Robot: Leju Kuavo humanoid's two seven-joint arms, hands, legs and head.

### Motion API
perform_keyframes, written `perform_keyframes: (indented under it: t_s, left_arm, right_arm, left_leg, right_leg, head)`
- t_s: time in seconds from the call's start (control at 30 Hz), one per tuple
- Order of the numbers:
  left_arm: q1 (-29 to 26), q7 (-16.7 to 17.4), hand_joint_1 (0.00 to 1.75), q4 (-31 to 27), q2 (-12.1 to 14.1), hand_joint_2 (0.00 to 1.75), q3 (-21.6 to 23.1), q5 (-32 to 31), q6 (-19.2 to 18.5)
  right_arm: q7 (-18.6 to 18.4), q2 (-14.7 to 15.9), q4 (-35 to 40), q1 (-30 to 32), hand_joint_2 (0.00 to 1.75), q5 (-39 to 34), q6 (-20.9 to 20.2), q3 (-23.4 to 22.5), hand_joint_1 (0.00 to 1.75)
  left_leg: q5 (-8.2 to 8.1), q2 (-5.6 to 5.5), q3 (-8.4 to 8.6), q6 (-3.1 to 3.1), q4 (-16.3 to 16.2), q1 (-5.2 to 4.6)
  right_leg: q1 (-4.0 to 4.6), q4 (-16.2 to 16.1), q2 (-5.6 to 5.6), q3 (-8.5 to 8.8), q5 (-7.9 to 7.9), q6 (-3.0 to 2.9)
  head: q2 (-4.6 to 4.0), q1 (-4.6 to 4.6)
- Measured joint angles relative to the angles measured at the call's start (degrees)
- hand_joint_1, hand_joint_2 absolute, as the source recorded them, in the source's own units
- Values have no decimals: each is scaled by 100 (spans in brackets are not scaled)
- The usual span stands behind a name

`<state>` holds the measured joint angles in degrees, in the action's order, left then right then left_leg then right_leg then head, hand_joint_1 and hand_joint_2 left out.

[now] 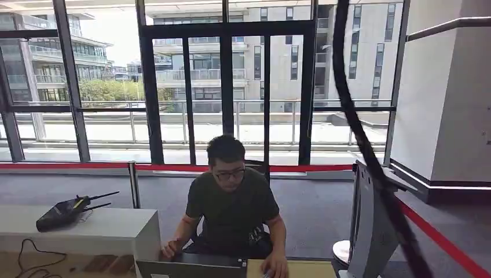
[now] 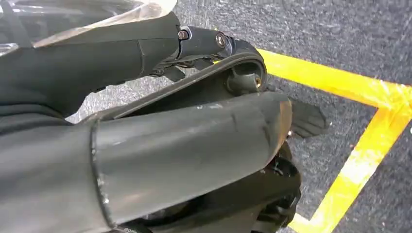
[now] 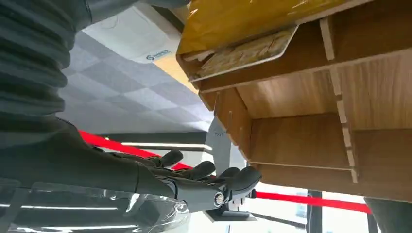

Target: Pass the card to the sensor for recognition and then transmit it.

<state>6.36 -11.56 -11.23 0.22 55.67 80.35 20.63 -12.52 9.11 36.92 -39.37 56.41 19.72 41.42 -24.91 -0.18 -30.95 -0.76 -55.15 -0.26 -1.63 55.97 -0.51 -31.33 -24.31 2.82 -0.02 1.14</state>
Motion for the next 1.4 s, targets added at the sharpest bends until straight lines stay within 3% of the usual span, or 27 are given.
perform_keyframes:
  t_s: [0.8,1.4]
  left_arm:
    - [1,5,0,0,2,0,-17,57,181]
    - [0,-2,0,0,4,0,-17,72,170]
  right_arm:
    - [70,-336,-513,-69,175,107,24,0,0]
    - [-66,-350,-686,-68,175,216,79,0,0]
  left_leg:
    - [0,1,0,0,0,1]
    - [0,1,0,0,0,2]
  right_leg:
    - [2,0,0,0,0,0]
    - [2,0,0,0,0,-1]
  head:
    - [0,0]
    - [0,-2]
